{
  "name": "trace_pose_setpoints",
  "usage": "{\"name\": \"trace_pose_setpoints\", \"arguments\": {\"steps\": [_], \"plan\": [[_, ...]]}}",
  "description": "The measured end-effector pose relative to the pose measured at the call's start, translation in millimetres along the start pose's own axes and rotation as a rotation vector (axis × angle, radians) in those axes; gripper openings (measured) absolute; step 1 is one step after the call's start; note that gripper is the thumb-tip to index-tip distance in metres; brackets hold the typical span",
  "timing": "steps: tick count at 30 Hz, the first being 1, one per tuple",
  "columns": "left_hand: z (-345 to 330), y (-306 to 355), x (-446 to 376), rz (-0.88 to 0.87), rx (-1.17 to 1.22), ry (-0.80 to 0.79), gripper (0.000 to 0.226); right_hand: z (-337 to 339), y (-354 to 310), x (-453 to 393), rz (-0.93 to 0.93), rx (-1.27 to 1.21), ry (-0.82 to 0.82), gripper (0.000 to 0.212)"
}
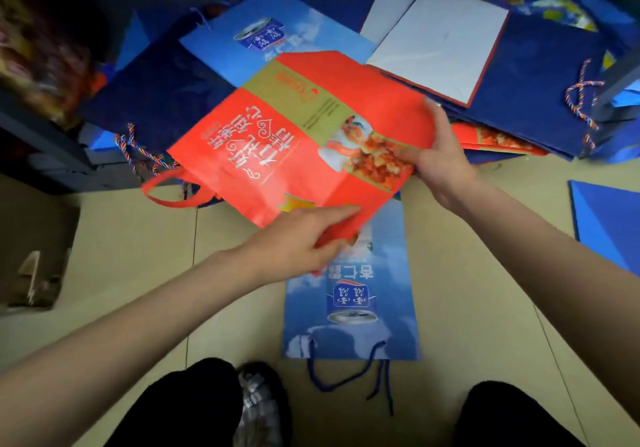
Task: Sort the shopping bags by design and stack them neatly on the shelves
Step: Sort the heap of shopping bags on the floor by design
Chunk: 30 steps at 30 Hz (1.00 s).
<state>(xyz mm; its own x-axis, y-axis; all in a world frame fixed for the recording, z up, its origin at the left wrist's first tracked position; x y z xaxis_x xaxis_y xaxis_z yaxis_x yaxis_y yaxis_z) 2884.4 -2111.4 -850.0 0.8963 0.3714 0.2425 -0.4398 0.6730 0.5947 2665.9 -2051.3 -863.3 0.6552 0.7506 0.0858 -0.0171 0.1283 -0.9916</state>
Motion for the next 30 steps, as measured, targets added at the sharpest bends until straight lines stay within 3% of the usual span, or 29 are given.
{"name": "trace_pose_setpoints", "arguments": {"steps": [2, 4, 7, 8, 12, 15, 19, 23, 25, 28, 30], "plan": [[0.3, -0.5, -5.5, -0.098, 0.073, -0.034, 0.054, 17.1, 1.3, 3.0, 0.162, 0.262, -0.003, 0.086], [3.1, -8.7, -14.5, -0.125, -0.004, 0.111, 0.061, 47.1, 2.4, 10.9, 0.246, 0.528, -0.067, 0.087], [6.4, -22.8, -33.1, 0.151, -0.110, 0.292, 0.067, 102.7, 17.4, 34.0, 0.172, 0.804, -0.132, 0.088], [0.5, -25.4, -38.4, 0.209, -0.140, 0.264, 0.069, 118.3, 25.1, 42.2, 0.129, 0.890, -0.139, 0.087], [-59.4, -31.9, -47.1, 0.093, -0.374, -0.016, 0.068, 164.8, 60.5, 60.4, -0.006, 0.998, -0.180, 0.095], [-91.3, -31.9, -59.0, 0.134, -0.494, -0.143, 0.068, 197.7, 77.9, 63.4, -0.157, 1.100, -0.168, 0.094], [-109.6, -24.2, -73.5, 0.207, -0.467, -0.298, 0.074, 221.5, 99.1, 60.8, -0.214, 1.134, -0.006, 0.086], [-125.2, -10.8, -82.4, 0.202, -0.441, -0.404, 0.076, 196.5, 98.2, 47.5, -0.346, 1.401, 0.148, 0.078], [-138.7, -5.7, -80.0, 0.225, -0.468, -0.469, 0.077, 170.9, 95.5, 51.8, -0.410, 1.392, -0.005, 0.080], [-151.5, -5.6, -74.7, 0.212, -0.676, -0.473, 0.079, 120.8, 120.3, 86.3, -0.475, 1.256, -0.518, 0.099], [-151.7, -8.4, -72.0, 0.210, -0.710, -0.466, 0.079, 98.3, 136.3, 108.8, -0.514, 1.208, -0.655, 0.107]]}}
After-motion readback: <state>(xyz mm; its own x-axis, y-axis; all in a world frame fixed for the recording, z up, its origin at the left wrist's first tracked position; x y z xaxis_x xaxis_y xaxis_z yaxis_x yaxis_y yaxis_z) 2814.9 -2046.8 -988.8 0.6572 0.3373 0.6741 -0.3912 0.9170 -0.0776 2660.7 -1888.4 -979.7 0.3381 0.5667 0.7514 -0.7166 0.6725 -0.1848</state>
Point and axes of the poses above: each hand's wrist, its own x-axis away from the middle knuckle, its own z-axis out of the back of the hand, y = z × x, the point moved 1 cm from there along -x, towards the middle knuckle, and after that the axes turned 7 degrees about z, right-handed, at the moved point
